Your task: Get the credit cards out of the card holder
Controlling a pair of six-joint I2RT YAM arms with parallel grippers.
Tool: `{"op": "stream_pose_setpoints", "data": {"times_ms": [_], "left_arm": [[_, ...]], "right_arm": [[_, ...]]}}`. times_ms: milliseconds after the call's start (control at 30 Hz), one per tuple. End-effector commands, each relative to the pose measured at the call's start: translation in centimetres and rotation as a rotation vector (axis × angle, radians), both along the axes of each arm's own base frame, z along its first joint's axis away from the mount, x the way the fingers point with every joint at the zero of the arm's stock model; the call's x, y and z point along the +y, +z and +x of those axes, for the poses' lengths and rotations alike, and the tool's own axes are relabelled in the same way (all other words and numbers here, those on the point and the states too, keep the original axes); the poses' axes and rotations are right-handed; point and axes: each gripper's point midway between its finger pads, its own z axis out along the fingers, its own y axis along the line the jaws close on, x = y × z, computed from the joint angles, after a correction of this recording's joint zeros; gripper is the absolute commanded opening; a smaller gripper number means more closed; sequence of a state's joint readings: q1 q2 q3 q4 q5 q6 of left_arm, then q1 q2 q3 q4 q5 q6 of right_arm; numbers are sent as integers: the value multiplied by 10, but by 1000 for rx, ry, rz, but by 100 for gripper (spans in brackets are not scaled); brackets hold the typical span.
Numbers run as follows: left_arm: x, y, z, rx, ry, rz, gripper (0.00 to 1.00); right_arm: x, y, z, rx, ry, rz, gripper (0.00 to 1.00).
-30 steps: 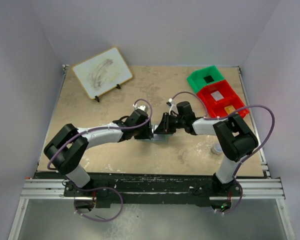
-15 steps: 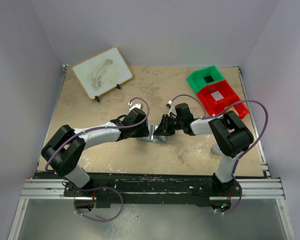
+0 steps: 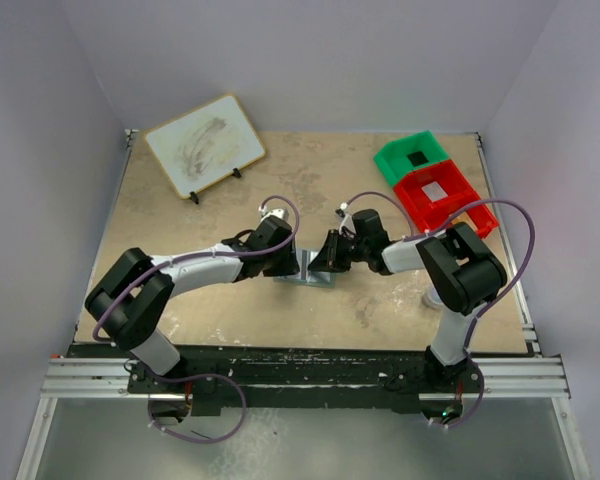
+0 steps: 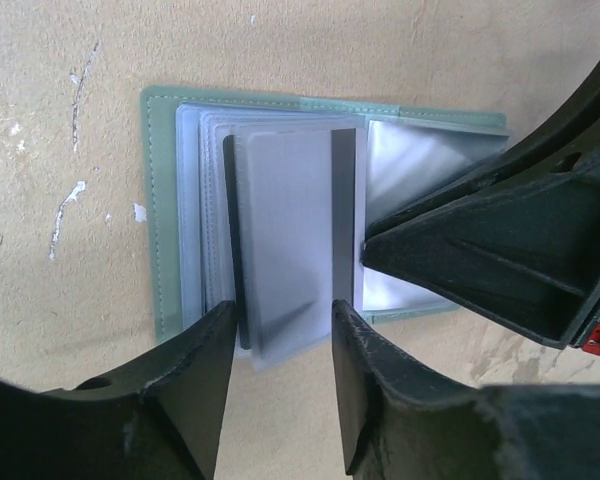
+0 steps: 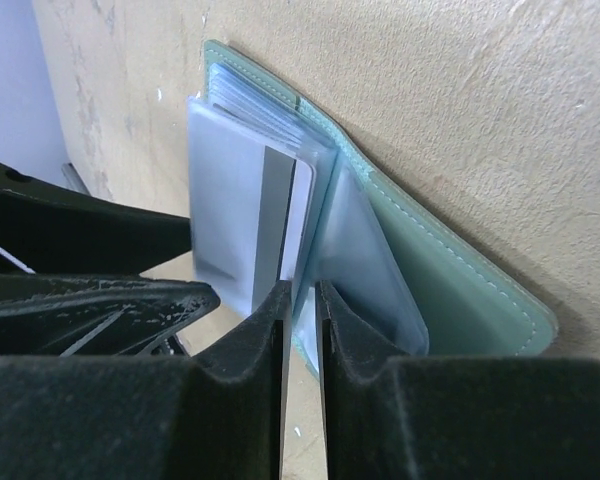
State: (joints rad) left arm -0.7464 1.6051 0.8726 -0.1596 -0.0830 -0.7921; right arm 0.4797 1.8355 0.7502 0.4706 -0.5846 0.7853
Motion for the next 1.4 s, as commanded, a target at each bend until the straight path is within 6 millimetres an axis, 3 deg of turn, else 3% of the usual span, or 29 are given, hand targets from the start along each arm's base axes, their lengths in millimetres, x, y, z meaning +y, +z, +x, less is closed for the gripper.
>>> {"op": "stream_pose_setpoints", "data": {"times_ms": [0, 333, 533, 733, 1033, 1367], "left_arm": [[-16, 14, 10, -33, -30, -67, 38], [-16, 5, 4, -1, -47, -60, 23], [-12, 1, 1, 9, -44, -36, 21], [-2, 4, 4, -5, -26, 11, 38], [9, 11, 11, -35, 8, 76, 40], [-1, 5, 6, -8, -57, 58, 24]], "right_arm": [[1, -1, -6, 10, 7, 18, 20], [10, 15, -2, 6, 15, 86, 24], [10, 11, -1, 17, -7, 82, 24], [6, 6, -3, 37, -30, 71, 24], [5, 5, -2, 35, -41, 61, 24], [10, 12, 2, 22, -38, 92, 24]]}}
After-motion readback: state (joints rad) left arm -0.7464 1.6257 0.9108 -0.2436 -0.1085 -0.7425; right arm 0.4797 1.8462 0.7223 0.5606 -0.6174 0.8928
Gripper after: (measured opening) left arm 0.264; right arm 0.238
